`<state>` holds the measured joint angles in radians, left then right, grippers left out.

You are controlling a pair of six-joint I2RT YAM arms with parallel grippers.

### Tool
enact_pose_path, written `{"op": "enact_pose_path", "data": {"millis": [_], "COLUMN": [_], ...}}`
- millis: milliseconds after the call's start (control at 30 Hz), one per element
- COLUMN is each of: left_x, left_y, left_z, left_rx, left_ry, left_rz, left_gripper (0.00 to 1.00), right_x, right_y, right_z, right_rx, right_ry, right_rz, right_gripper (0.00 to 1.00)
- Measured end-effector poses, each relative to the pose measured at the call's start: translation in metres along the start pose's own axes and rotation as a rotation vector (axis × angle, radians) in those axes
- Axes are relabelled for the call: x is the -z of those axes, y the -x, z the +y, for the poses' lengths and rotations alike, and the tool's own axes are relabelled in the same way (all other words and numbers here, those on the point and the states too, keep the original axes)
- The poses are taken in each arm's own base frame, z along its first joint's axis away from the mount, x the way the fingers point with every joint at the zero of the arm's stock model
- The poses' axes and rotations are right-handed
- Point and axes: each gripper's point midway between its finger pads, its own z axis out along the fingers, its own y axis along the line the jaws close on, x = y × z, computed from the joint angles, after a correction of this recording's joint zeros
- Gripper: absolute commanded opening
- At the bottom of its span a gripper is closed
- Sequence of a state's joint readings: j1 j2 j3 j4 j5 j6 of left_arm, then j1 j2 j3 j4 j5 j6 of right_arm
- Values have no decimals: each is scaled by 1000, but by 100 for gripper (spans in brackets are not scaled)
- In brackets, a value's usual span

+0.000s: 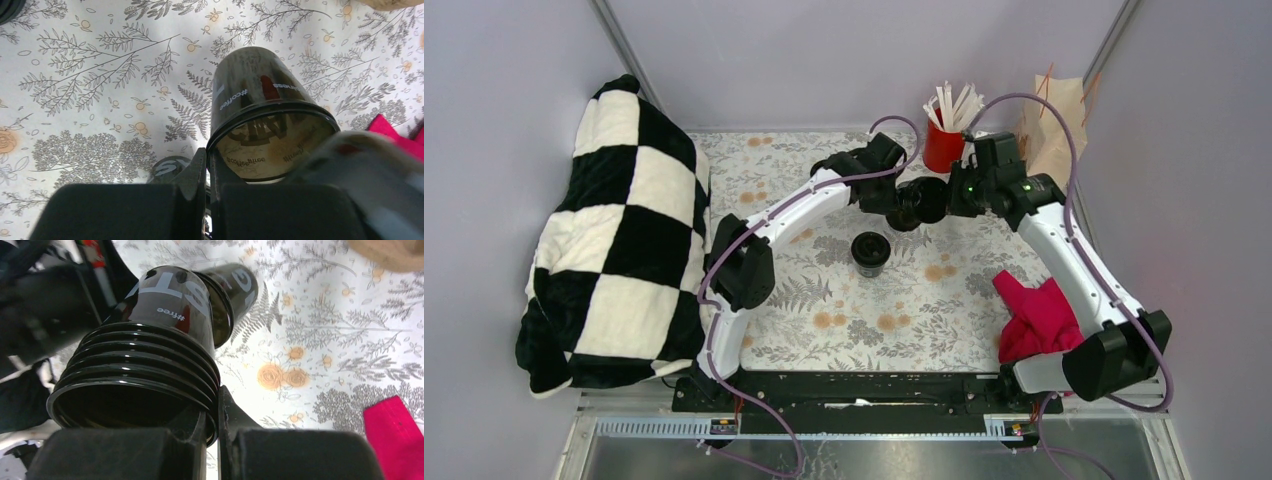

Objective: Pack the takeout coffee

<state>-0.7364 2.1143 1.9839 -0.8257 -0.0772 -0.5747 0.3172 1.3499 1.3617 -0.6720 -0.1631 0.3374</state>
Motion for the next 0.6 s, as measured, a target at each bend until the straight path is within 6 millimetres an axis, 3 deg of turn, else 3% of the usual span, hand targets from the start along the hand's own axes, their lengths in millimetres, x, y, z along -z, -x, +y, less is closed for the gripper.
{"op": "enact_pose_path", "data": {"millis": [100,333,600], "left_x": [0,0,1], "left_y": [0,-3,-29], "left_z": [-3,-10,-18], "left_rx": [23,77,98], "left_ry": [-5,-26,-63], "left_rz": [-5,13,113], "left_gripper": [0,0,0], "right_x": [-12,-12,-16], "right_y": [-15,-26,-40], "right_z": [-6,-17,-22], "right_rx": [13,19,38], "right_ry": [-68,-143,-197], "right_rz": [56,92,160], "right_gripper": [0,0,0]}}
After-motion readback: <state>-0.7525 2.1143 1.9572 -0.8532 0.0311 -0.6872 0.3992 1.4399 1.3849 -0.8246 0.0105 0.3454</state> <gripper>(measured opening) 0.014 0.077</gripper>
